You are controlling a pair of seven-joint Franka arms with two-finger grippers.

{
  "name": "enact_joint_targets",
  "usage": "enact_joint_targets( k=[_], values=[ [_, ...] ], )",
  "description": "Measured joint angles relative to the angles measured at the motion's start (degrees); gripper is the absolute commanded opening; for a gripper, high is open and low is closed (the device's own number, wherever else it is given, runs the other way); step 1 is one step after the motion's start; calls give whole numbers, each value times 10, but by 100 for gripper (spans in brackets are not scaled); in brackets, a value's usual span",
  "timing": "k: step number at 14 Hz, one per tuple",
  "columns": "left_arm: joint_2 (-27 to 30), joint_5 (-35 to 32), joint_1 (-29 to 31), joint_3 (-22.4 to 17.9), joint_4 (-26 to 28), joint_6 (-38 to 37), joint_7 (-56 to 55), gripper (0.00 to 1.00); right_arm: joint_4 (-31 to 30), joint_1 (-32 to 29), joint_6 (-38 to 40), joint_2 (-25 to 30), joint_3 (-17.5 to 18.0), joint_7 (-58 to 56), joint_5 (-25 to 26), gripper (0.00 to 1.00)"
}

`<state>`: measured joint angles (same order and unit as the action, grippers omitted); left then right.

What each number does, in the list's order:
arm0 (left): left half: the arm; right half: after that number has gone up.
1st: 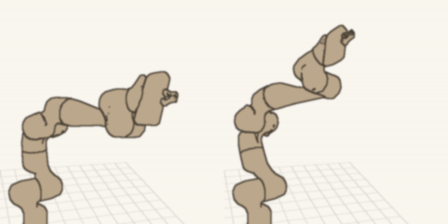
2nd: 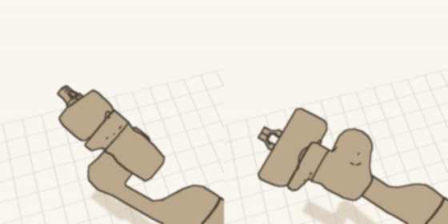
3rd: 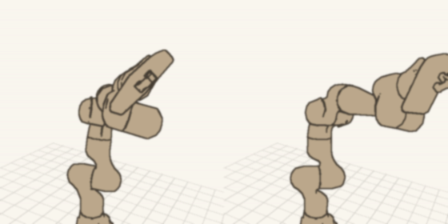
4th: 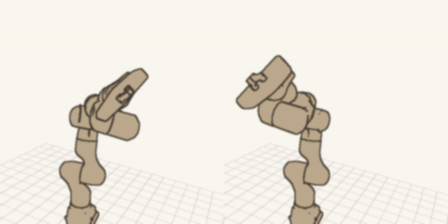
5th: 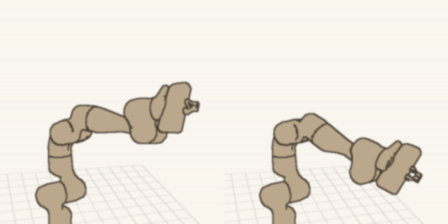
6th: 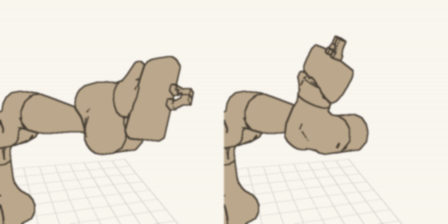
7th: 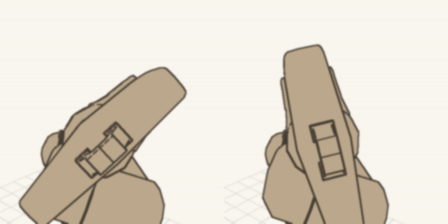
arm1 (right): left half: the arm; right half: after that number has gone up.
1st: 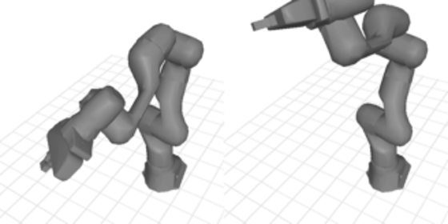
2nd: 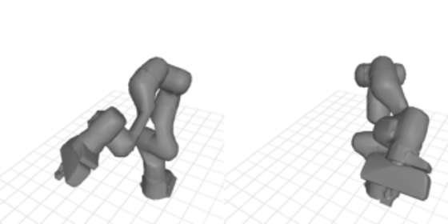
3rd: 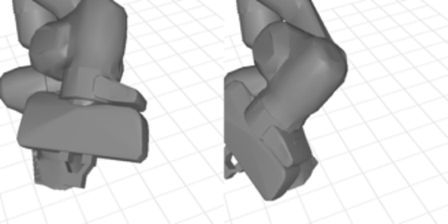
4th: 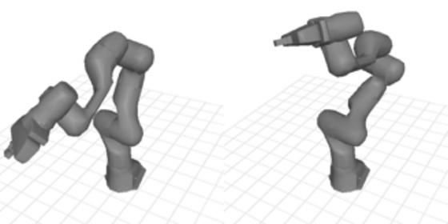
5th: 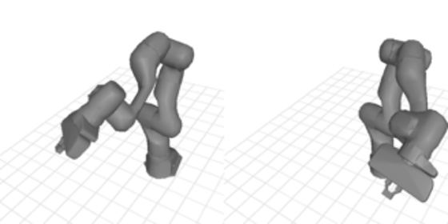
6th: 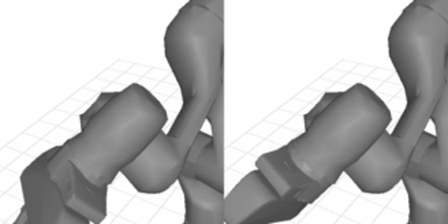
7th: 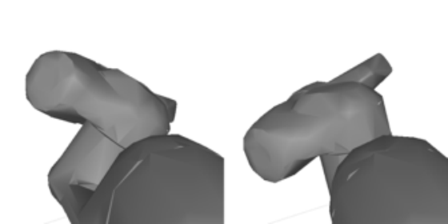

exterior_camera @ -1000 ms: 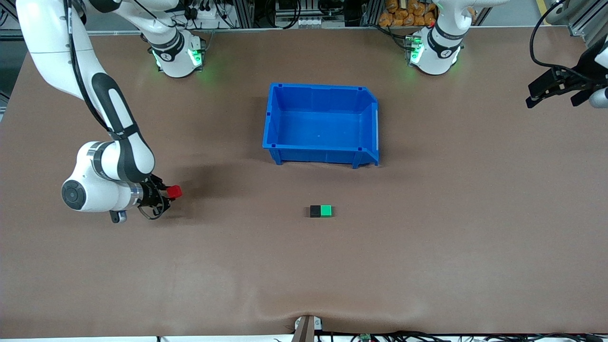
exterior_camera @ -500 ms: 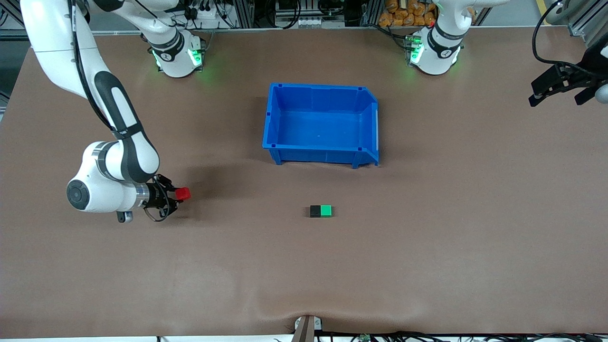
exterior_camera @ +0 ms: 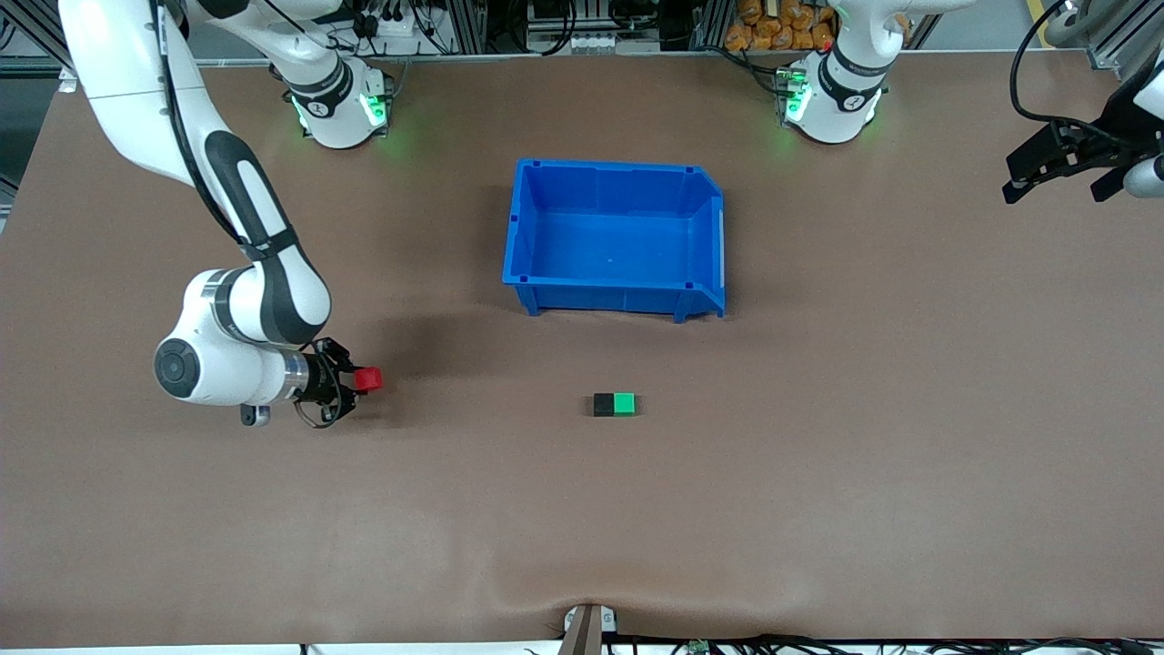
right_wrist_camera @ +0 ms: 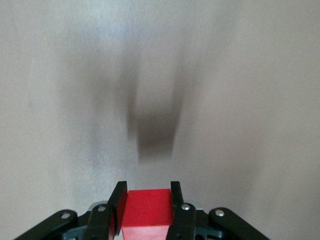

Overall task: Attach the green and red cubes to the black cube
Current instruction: 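Carry the red cube with the right gripper toward the black cube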

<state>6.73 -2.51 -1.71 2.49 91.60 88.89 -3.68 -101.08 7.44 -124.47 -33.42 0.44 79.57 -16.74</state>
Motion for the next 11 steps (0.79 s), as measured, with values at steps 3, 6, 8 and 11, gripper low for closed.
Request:
enact_joint_targets(
  k=[3,6,8,11],
  values=[
    [0,0,1,0,-1,0,0,100,1,13,-7,0,0,27,0,0],
    [0,0,4,-2,-1,0,0,100,9,23,-8,-1,1,55,0,0],
    [0,0,4,-3,-1,0,0,100,14,31,-9,-2,1,68,0,0],
    [0,0,3,-3,-2,0,0,100,17,40,-19,-8,1,82,-11,0]
  ],
)
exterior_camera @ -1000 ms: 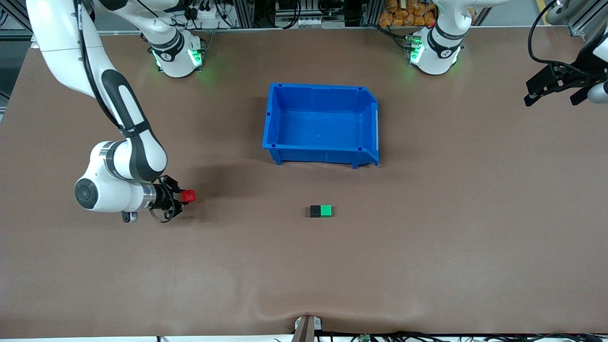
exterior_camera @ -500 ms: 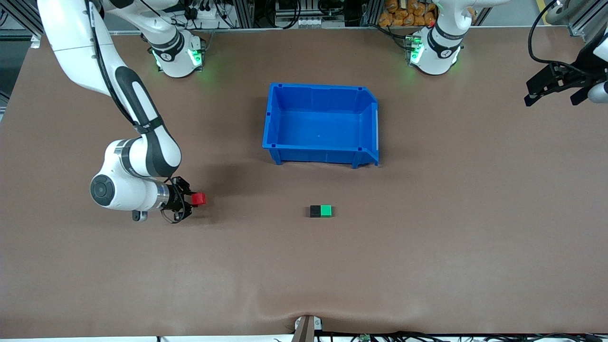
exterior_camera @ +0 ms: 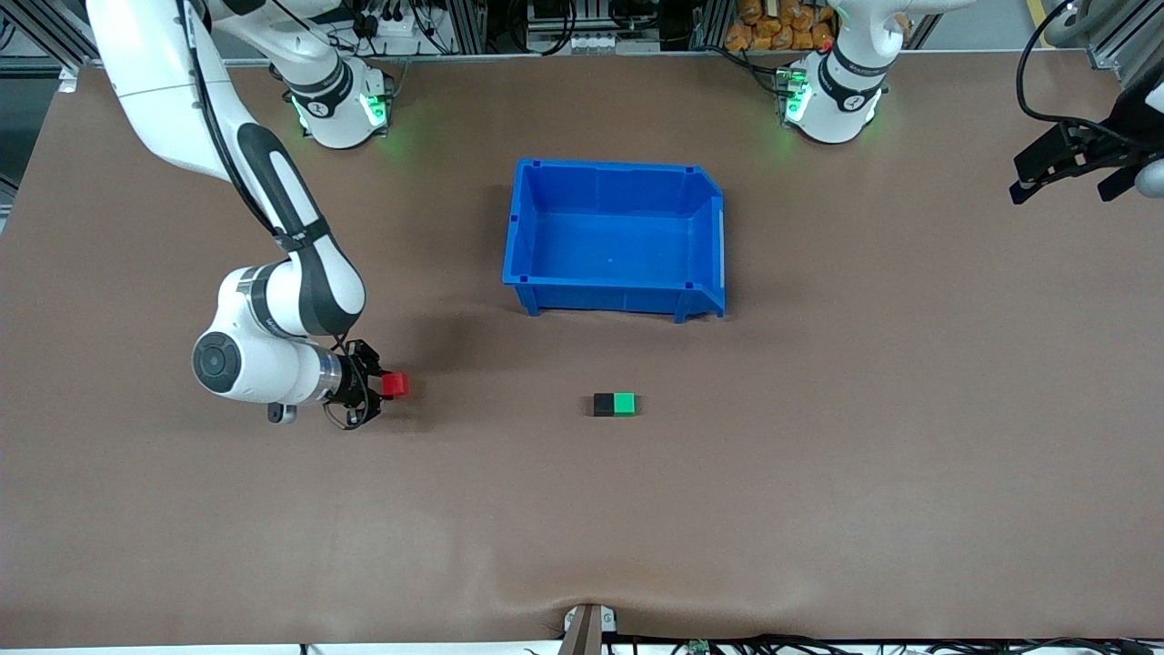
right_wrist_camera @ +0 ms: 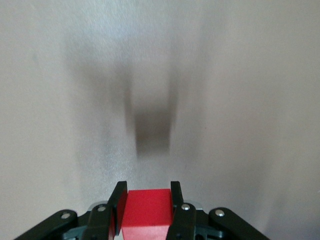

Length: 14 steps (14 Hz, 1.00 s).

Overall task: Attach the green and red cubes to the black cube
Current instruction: 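Carry the red cube with the right gripper toward the black cube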

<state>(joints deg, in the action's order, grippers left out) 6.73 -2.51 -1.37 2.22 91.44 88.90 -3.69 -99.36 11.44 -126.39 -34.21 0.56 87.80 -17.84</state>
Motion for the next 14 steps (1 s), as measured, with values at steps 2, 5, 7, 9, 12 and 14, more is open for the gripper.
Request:
enact_joint_targets(
  k=[2,5,7,9,12,14],
  values=[
    [0,0,0,1,-1,0,0,100,9,9,-2,-7,0,5,-16,0],
    [0,0,-1,2,-1,0,0,100,18,22,-6,-13,0,9,-38,0],
    [0,0,-1,2,-1,0,0,100,20,27,-15,-15,0,20,-44,0],
    [0,0,-1,2,-1,0,0,100,24,34,-22,-20,0,33,-45,0],
    [0,0,-1,2,-1,0,0,100,31,45,-25,-26,0,53,-46,0],
    [0,0,-1,2,-1,0,0,100,35,51,-25,-28,0,69,-46,0]
  ],
)
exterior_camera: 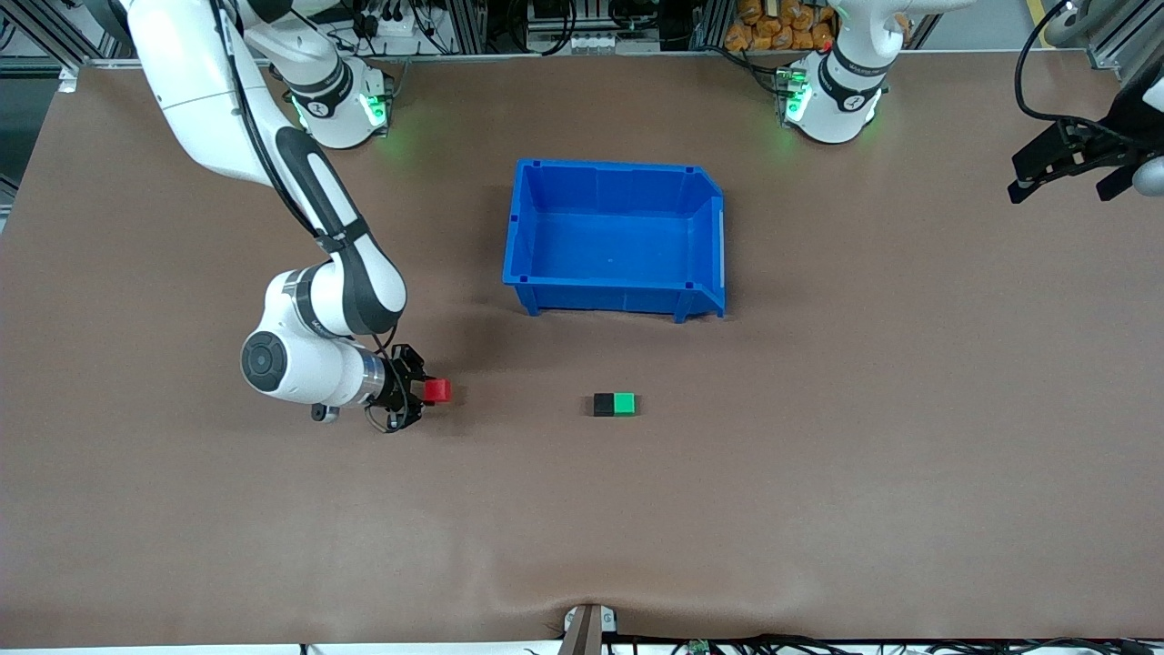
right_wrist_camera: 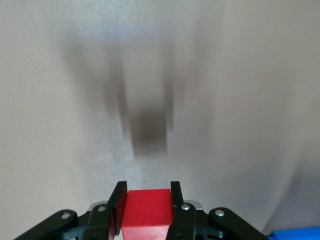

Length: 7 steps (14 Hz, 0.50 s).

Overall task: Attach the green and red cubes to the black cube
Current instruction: 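Carry the red cube with the right gripper toward the black cube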

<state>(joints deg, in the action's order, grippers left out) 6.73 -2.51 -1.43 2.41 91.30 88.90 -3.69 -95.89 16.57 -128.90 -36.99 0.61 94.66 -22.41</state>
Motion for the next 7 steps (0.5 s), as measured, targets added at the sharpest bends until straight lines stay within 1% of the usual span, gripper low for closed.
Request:
enact_joint_targets(
  k=[7],
  values=[
    [0,0,0,0,0,0,0,100,21,21,-10,-21,0,41,0,0]
  ],
)
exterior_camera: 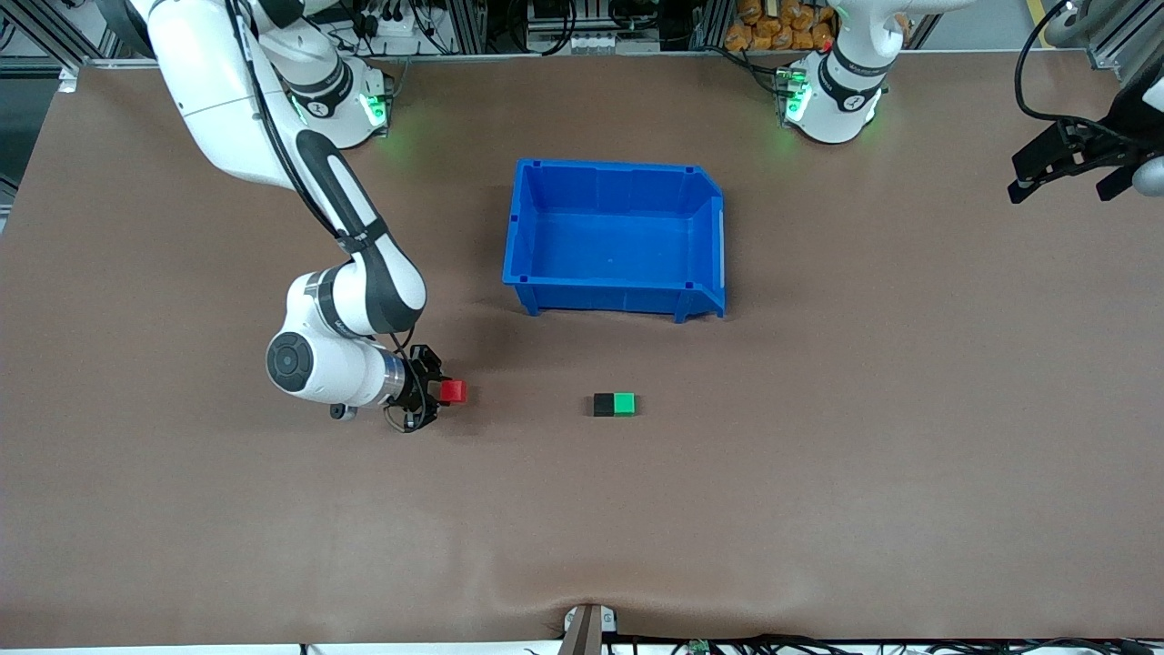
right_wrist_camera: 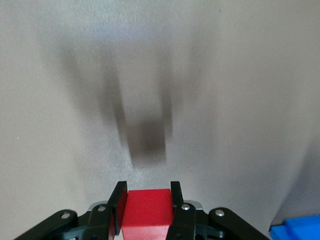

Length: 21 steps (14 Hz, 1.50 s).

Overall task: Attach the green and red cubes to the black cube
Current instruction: 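Carry the red cube with the right gripper toward the black cube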

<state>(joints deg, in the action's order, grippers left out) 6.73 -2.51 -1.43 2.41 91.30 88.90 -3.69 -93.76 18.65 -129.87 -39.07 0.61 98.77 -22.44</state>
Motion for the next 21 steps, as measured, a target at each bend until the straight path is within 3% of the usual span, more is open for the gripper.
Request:
enact_joint_targets(
  k=[16,21],
  values=[
    [0,0,0,1,0,0,0,100,76,48,-2,-51,0,81,0,0],
    [0,0,0,1,0,0,0,100,95,67,-38,-76,1,116,0,0]
  ],
)
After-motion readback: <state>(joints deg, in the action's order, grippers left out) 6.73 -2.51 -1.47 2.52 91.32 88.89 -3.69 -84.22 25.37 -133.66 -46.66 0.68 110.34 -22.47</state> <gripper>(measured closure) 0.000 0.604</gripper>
